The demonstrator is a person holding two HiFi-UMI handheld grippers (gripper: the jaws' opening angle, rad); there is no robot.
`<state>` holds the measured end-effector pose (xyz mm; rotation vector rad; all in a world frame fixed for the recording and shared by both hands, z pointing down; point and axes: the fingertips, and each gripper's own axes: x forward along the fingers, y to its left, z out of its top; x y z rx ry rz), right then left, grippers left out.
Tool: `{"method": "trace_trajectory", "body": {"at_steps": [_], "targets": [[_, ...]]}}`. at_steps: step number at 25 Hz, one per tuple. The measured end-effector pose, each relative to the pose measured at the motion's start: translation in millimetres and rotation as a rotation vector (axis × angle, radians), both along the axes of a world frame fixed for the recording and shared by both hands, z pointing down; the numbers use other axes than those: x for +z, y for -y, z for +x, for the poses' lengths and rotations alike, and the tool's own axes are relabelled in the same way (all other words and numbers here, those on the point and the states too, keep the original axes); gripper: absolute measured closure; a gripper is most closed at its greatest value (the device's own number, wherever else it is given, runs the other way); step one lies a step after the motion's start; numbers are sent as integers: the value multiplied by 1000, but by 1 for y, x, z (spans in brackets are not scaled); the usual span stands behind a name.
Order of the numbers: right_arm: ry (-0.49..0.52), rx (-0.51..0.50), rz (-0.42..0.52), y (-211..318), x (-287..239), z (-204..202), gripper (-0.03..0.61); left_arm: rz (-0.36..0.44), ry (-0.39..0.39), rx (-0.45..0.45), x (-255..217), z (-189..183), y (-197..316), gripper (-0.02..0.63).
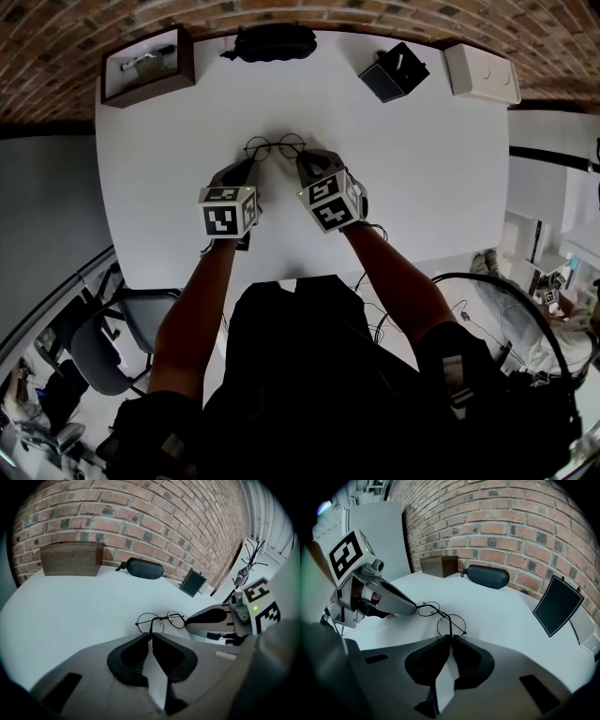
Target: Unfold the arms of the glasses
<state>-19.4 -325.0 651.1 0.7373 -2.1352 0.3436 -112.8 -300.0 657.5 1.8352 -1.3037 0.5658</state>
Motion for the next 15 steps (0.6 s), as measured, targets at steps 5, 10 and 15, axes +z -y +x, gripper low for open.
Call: {"method": "trace_trajectory", "body": {"at_steps": [5,10,15], "targets": [[10,4,24,1,-7,0,551,39,6,22,-9,2,0,578],[31,17,47,-3,-18,-2,552,81,21,40,-19,4,-4,580],[52,15,80,-5,-30,-4,552,127,32,77,-31,10,-6,580]]}}
